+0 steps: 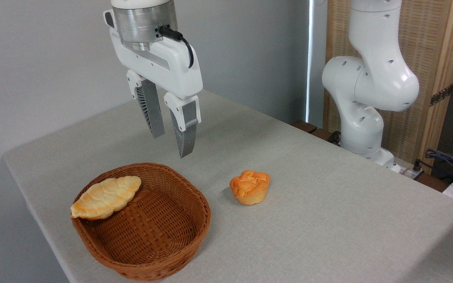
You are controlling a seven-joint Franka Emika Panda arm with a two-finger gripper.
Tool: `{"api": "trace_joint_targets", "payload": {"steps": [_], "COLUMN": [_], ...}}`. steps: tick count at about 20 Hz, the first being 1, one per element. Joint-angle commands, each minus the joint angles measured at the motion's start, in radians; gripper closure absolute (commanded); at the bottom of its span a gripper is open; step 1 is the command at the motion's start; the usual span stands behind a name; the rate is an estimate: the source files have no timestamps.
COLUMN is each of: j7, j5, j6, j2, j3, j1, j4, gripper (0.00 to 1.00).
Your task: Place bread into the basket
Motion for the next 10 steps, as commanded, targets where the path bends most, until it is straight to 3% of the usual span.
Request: {"api": "trace_joint_targets", "payload": {"steps": [1,3,10], "j7": [-0.009,-0.015,-0.006], "j5": [0.095,0.117,0.097], "j6": [-0.031,-0.031,-0.028], "j2": [-0.019,-0.019,-0.018], "j3": [-0.004,-0.008,-0.001], "j1": [-0.017,-0.024,-0.026], "j4": [-0.009,-0.009,-0.01], "gripper": [0.0,0.0,0.0]}}
